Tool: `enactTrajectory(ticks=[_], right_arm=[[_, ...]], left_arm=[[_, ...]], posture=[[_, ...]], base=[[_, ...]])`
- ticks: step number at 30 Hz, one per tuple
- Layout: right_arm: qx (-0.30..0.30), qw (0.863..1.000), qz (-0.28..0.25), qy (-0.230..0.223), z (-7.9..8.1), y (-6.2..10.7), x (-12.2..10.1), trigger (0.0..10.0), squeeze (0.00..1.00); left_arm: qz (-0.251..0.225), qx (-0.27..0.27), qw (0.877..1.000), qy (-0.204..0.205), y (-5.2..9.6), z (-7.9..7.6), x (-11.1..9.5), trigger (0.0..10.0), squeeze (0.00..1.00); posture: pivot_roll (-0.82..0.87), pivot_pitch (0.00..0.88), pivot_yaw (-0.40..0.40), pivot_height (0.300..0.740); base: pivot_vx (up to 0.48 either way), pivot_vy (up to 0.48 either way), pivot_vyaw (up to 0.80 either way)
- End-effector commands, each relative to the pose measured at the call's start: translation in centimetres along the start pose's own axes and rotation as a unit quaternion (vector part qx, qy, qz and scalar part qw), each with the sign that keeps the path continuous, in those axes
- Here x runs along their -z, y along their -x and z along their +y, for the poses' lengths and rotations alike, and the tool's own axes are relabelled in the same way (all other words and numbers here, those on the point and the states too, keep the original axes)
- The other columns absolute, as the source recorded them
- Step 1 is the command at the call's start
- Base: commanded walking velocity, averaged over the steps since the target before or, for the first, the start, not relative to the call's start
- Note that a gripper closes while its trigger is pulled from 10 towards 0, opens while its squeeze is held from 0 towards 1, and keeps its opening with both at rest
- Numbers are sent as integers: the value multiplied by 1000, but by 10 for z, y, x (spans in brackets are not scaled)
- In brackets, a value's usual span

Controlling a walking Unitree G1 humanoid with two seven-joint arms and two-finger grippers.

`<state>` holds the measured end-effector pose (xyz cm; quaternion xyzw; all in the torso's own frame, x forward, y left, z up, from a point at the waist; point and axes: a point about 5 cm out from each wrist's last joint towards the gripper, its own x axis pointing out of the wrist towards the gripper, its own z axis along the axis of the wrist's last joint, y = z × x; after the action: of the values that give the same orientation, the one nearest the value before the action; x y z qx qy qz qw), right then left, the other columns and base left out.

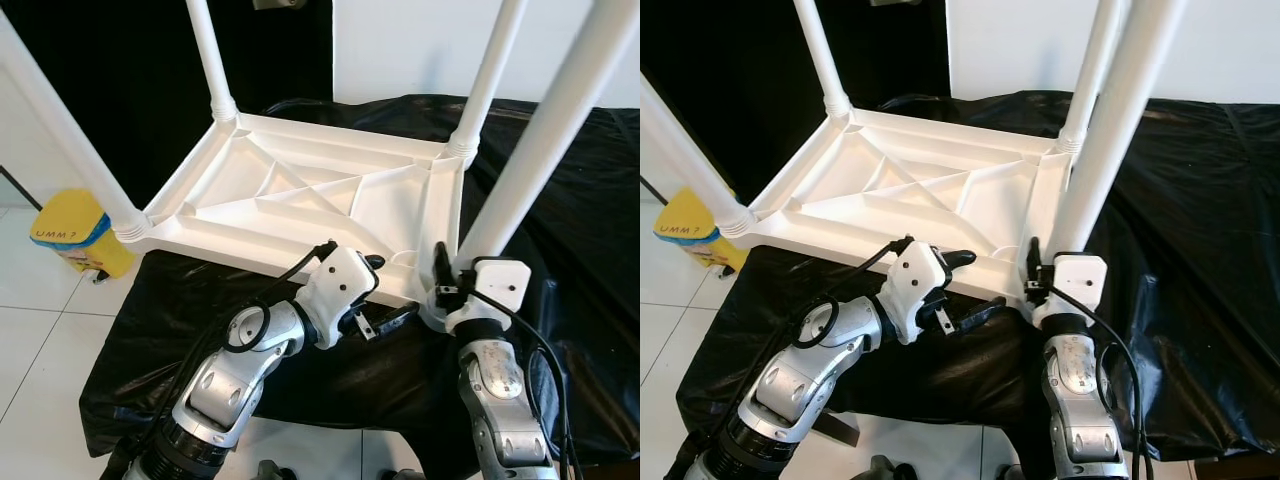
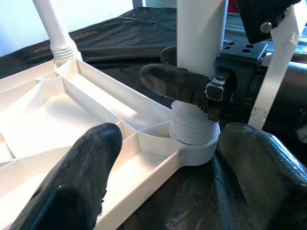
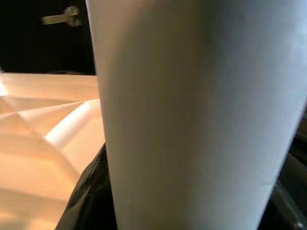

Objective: Building children table

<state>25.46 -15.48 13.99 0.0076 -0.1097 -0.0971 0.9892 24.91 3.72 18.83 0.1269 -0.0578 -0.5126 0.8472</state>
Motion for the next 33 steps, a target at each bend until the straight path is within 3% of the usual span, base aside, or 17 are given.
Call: enactTrajectory(ticks=[1, 4, 13, 14, 15, 17, 22, 24, 25, 27, 28, 30, 33], right_arm=[[80, 993, 75, 35, -27, 14, 29, 10000, 0], [102, 992, 69, 34, -26, 15, 26, 10000, 0], [91, 994, 45, 30, -25, 10, 21, 10000, 0], [81, 996, 37, 27, -25, 8, 19, 10000, 545], [81, 996, 37, 27, -25, 8, 19, 10000, 545], [61, 998, 19, 23, -26, 5, 14, 10000, 1000], [40, 999, -5, 32, -26, 2, 8, 10000, 1000], [-2, 999, -26, 33, -24, -2, 0, 10000, 1000], [-28, 998, -34, 35, -23, -4, -3, 10000, 188], [-28, 998, -34, 35, -23, -4, -3, 10000, 188], [-61, 997, -37, 34, -22, -7, -6, 10000, 0], [-88, 995, -38, 34, -21, -9, -7, 10000, 0], [-174, 984, -31, 35, -22, -14, -11, 10000, 0]], left_arm=[[4, 4, 1000, -2, -1, -2, 3, 10000, 0], [3, 6, 1000, -2, -1, -3, 3, 10000, 0], [2, 7, 1000, -4, -2, -3, 3, 10000, 0], [2, 7, 1000, -4, -2, -3, 3, 10000, 0], [2, 7, 1000, -4, -2, -3, 3, 10000, 0], [2, 7, 1000, -4, -2, -3, 3, 10000, 0], [1, 8, 1000, -3, -2, -4, 3, 10000, 0], [0, 8, 1000, -3, -2, -4, 3, 10000, 0], [-1, 8, 1000, -3, -2, -5, 3, 10000, 0], [-1, 8, 1000, -3, -2, -5, 3, 10000, 0], [-1, 9, 1000, -3, -3, -4, 2, 10000, 0], [-2, 9, 1000, -3, -3, -4, 2, 10000, 0], [-3, 9, 1000, -4, -4, -3, 2, 10000, 0]], posture=[[-126, 113, 40, 740], [-127, 108, 40, 740], [-128, 104, 37, 740], [-129, 104, 37, 740], [-129, 104, 37, 740], [-129, 104, 34, 740], [-128, 104, 34, 740], [-135, 105, 35, 740], [-135, 105, 35, 740], [-135, 105, 35, 740], [-140, 106, 36, 740], [-142, 106, 38, 740], [-149, 107, 43, 740]], base=[[0, 0, 0], [0, 0, 0], [0, 0, 0], [0, 0, 0], [0, 0, 0], [0, 0, 0], [0, 0, 0], [0, 0, 0], [0, 0, 0], [0, 0, 0], [0, 0, 0], [0, 0, 0], [0, 0, 0]])
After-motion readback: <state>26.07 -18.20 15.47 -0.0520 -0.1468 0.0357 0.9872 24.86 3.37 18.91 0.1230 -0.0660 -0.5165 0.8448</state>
